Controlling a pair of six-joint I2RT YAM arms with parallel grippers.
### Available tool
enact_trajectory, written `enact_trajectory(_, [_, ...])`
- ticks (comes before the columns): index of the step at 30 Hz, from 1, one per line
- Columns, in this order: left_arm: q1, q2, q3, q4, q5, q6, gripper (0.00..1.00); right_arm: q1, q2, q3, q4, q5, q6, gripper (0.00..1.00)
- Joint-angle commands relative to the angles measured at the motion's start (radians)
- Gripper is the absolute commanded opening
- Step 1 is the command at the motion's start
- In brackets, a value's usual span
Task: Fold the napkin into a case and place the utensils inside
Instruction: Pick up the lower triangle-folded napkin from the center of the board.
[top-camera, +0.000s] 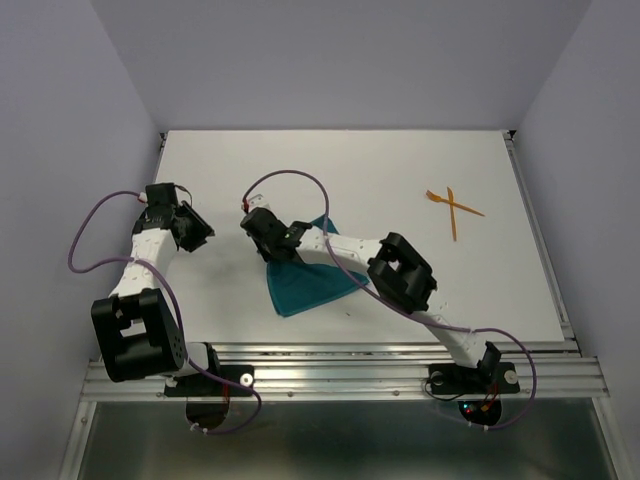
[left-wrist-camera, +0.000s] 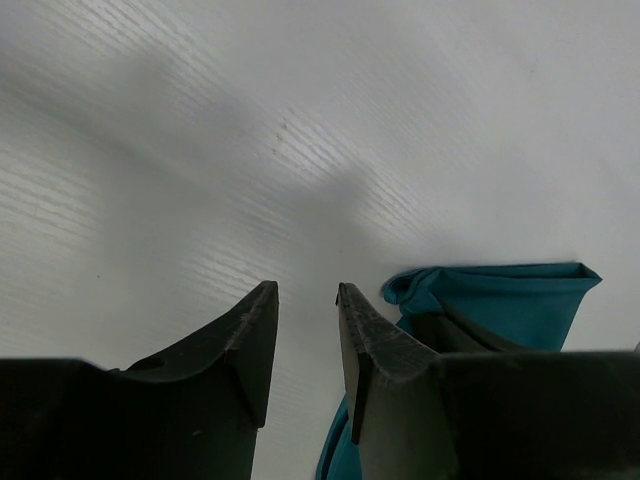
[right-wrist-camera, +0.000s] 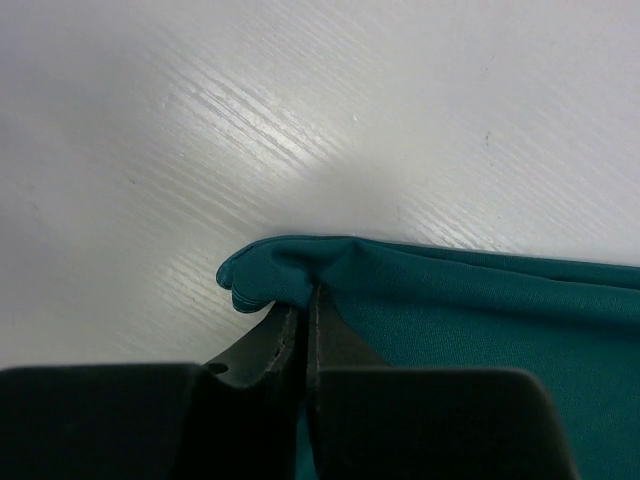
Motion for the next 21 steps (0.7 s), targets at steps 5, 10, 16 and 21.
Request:
enact_trajectory(5, [0.002, -0.018, -0.088, 0.079, 0.153, 0.005, 0.52, -0.024, -0.146, -0.188, 0.130, -0.199, 0.033, 0.01])
enact_trajectory(10, [-0.020, -0.007, -0.158, 0.179, 0.297, -0.033, 0.80, -0.073, -0.209, -0.313, 0.222, -0.341, 0.069, 0.01])
enact_trajectory(16, [-0.072, 0.059, -0.178, 0.256, 0.395, -0.076, 0.86, -0.084, -0.246, -0.382, 0.294, -0.470, 0.090, 0.01])
enact_trajectory(21, [-0.107, 0.126, -0.200, 0.310, 0.446, -0.122, 0.86, -0.093, -0.260, -0.412, 0.326, -0.526, 0.092, 0.01])
